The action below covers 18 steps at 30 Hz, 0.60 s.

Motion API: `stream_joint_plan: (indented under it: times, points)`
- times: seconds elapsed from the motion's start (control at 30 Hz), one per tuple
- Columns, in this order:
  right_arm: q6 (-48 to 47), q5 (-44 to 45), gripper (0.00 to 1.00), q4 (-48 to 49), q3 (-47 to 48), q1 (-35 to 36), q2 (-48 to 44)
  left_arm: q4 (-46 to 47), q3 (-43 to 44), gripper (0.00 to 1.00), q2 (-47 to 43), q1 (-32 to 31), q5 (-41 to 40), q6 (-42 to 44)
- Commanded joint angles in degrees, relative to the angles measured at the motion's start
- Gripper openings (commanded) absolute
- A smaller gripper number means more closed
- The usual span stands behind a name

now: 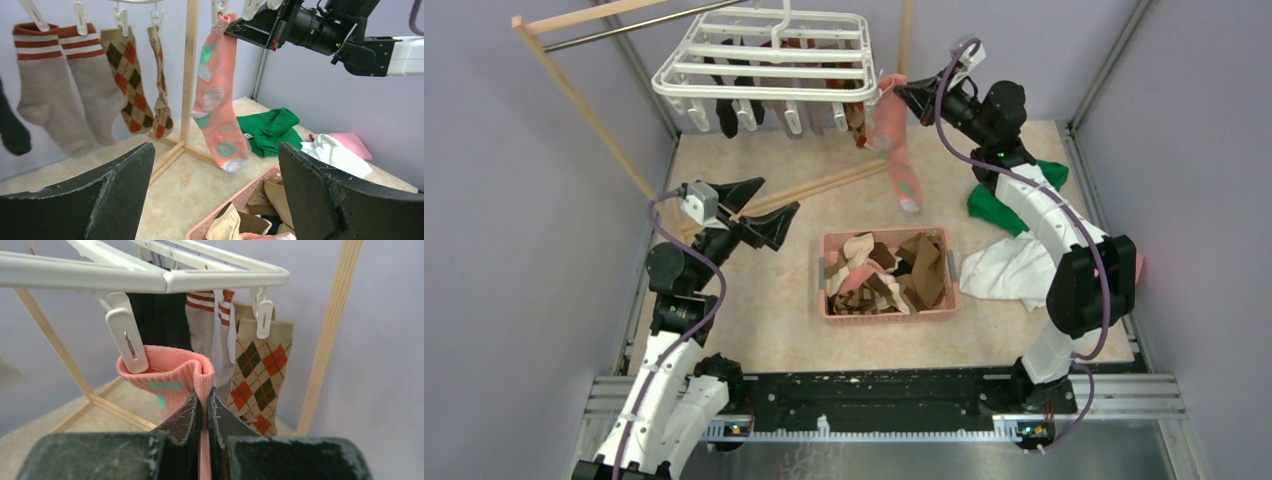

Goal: Clip the socks to the hanger
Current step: Clamp the sock onto the hanger.

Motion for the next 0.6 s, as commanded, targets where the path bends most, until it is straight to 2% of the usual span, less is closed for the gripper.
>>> stream_joint_plan:
  times: [0.0, 0.33, 0.57]
  points:
    - [-1.29, -0.44, 0.00, -0.28, 3.32, -0.46, 1.07, 3.37, -0.24, 0.98, -0.20, -0.18, 1.37, -0.64]
    - [1.97, -4.83, 0.02, 1.07, 4.34, -1.86, 3.97, 4.22, -0.44, 0.98, 0.37, -0.19, 1.79, -1.79]
    - [3.62, -7.21, 0.23, 2.62, 3.52, -2.31, 3.24, 4.58, -0.66, 0.98, 0.37, -0.16, 1.62, -2.06]
